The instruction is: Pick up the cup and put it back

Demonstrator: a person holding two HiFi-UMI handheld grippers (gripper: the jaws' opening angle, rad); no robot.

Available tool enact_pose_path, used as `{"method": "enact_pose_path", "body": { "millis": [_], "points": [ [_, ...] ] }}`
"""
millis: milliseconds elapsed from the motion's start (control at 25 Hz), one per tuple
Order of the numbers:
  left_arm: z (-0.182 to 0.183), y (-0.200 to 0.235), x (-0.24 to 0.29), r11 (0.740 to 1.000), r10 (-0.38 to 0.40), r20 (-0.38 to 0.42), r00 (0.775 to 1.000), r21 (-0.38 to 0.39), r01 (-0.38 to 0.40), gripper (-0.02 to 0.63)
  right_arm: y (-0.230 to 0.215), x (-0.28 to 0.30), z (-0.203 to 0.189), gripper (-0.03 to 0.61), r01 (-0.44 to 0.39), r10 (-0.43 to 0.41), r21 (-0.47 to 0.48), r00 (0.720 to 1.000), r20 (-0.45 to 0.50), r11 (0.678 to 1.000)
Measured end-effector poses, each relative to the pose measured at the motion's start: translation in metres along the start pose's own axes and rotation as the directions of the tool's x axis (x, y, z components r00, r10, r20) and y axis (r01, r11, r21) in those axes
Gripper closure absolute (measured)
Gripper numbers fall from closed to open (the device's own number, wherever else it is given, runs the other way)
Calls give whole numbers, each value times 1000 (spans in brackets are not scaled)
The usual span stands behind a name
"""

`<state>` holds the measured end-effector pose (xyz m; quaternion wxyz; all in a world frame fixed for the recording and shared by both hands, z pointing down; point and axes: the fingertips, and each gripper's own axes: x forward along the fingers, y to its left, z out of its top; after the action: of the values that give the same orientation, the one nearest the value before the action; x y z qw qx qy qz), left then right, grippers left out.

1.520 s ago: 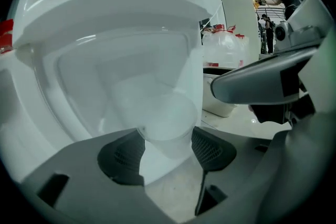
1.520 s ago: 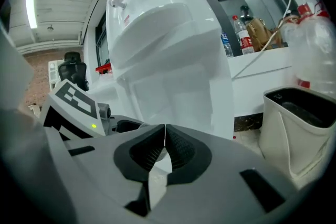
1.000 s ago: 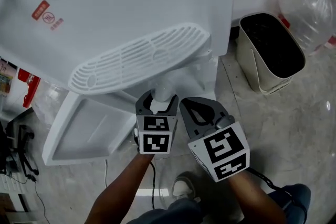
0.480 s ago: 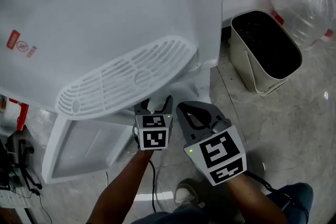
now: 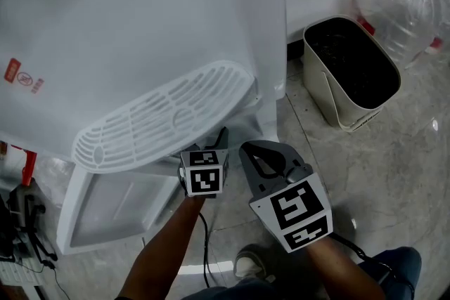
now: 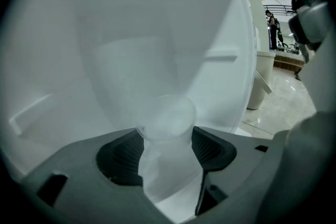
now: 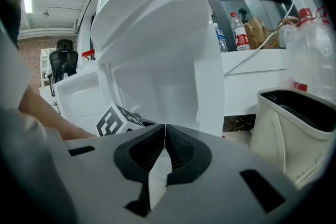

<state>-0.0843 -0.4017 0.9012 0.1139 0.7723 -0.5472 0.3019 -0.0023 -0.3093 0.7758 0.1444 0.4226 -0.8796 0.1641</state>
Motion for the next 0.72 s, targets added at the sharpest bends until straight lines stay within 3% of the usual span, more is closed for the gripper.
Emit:
{"method": "enact_pose_path", "body": {
  "millis": [720],
  "points": [
    [-17,-1,5,1000,21,1,1000,-23,-21,328,3,-3,-9,557,-9,9,1,1000,-22,1000]
  ]
}}
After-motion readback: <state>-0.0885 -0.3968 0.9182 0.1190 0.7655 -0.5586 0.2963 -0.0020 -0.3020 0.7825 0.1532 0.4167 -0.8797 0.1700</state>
